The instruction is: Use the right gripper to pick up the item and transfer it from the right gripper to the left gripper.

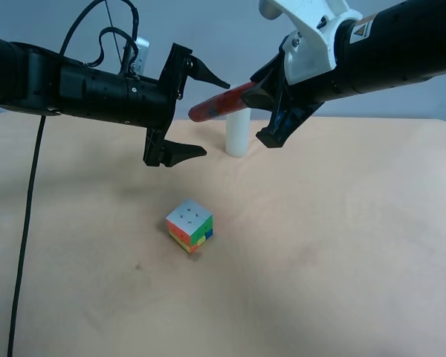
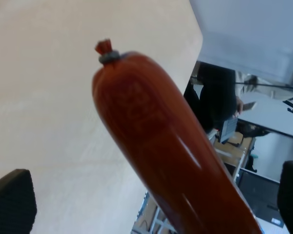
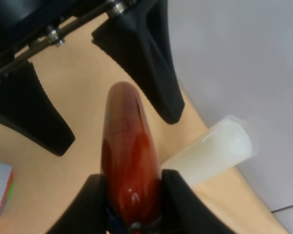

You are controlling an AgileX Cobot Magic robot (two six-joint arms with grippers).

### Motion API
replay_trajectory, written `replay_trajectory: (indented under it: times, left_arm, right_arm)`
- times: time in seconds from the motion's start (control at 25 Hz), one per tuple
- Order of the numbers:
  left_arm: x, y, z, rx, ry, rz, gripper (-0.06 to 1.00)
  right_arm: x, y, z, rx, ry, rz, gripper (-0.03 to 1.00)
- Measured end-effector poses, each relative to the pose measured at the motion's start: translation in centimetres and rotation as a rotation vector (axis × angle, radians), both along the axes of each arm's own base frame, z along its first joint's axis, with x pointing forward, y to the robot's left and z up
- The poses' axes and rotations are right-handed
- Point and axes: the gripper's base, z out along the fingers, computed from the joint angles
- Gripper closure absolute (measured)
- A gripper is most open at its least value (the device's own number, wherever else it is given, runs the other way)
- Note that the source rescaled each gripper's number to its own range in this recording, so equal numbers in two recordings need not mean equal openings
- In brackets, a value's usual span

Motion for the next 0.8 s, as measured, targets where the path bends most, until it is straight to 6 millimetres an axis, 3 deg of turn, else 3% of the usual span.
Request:
replay_trajectory:
  times: [0.16, 0.24, 0.52, 0.6, 0.8]
  left_arm:
    - [-0.09, -0.1, 0.07, -0.011, 0.001, -0.013, -0.05]
    - [-0.14, -0.16, 0.1, -0.017, 0.002, -0.02, 0.02]
    - [-0.35, -0.43, 0.36, -0.056, 0.01, -0.046, 0.64]
    - [-0.34, -0.5, 0.48, -0.076, 0.021, -0.04, 0.75]
    - [-0.34, -0.51, 0.52, -0.087, 0.029, -0.034, 0.77]
  right_arm:
    - [0.0, 0.0, 0.0, 0.0, 0.0, 0.0, 0.96]
    - [0.0, 0.0, 0.0, 0.0, 0.0, 0.0, 0.96]
    - [-0.09, -0.01, -0.12, -0.006, 0.015, 0.004, 0.97]
    - [-0.11, -0.01, -0.15, -0.008, 0.018, 0.005, 0.97]
    - [-0.11, -0.01, -0.15, -0.008, 0.019, 0.005, 0.97]
